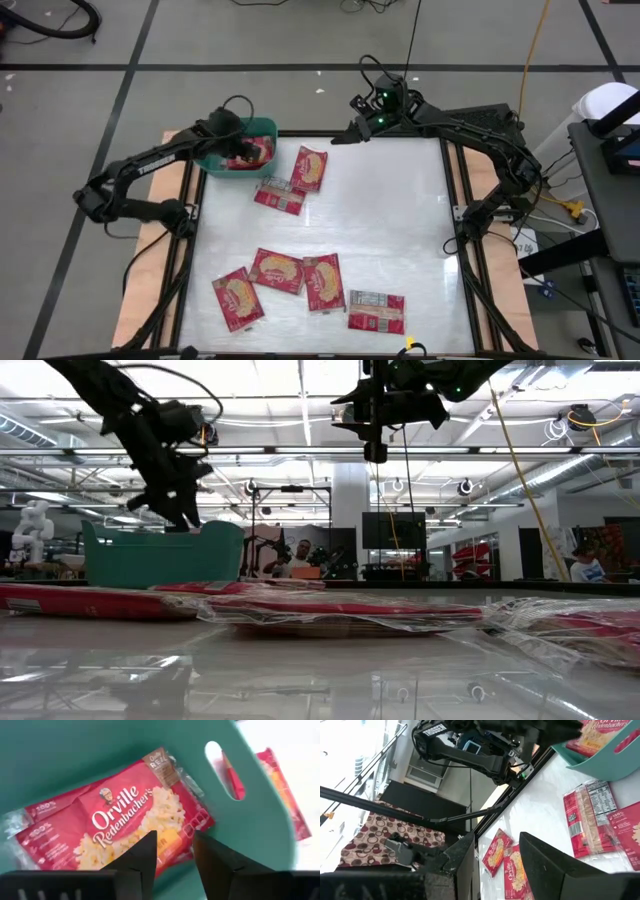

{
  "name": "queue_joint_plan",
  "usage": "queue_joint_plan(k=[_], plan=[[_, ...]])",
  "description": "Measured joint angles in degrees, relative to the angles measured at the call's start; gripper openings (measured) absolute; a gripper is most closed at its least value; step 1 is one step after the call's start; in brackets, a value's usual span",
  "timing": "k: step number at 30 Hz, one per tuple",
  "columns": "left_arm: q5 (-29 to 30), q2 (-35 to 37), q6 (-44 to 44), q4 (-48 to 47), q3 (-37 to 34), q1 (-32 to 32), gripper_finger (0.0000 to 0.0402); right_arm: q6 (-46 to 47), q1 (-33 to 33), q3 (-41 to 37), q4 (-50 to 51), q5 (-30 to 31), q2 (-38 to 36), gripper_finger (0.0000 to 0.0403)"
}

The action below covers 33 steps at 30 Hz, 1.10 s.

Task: Sort popcorn bags into baskets
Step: Put the red popcorn bag into the green bin

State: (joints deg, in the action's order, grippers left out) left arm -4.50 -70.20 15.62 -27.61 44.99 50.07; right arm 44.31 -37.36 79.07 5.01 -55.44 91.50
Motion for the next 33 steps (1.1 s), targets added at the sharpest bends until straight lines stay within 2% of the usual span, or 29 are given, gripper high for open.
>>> queue_joint_plan(k=[3,7,12,21,27,33], plan=[[0.74,-3.77,-0.42,1.16,0.09,-0.54,0.0107,0.30,0.04,0.00,-0.01,0.05,0.00,0.0151],[4.69,-9.21,-2.32,2.58,0.09,-0.48,0.0081,1.41,0.04,0.00,-0.02,-0.01,0.00,0.0151],[4.58,-13.01,-4.71,3.90,0.13,1.76,0.0060,2.96,0.60,0.00,0.51,-0.26,-0.23,0.0151],[5.51,-10.27,-4.72,2.10,2.64,4.43,0.0051,-1.41,1.92,0.02,4.98,0.41,-1.14,0.0151],[5.16,-5.92,-4.01,-2.85,9.19,2.27,0.0051,-5.61,1.85,0.02,10.62,6.43,-1.11,0.0151],[-1.31,-4.71,1.72,-5.16,14.04,-2.78,0.0052,-9.63,1.85,0.02,12.10,13.05,-0.81,0.0151]])
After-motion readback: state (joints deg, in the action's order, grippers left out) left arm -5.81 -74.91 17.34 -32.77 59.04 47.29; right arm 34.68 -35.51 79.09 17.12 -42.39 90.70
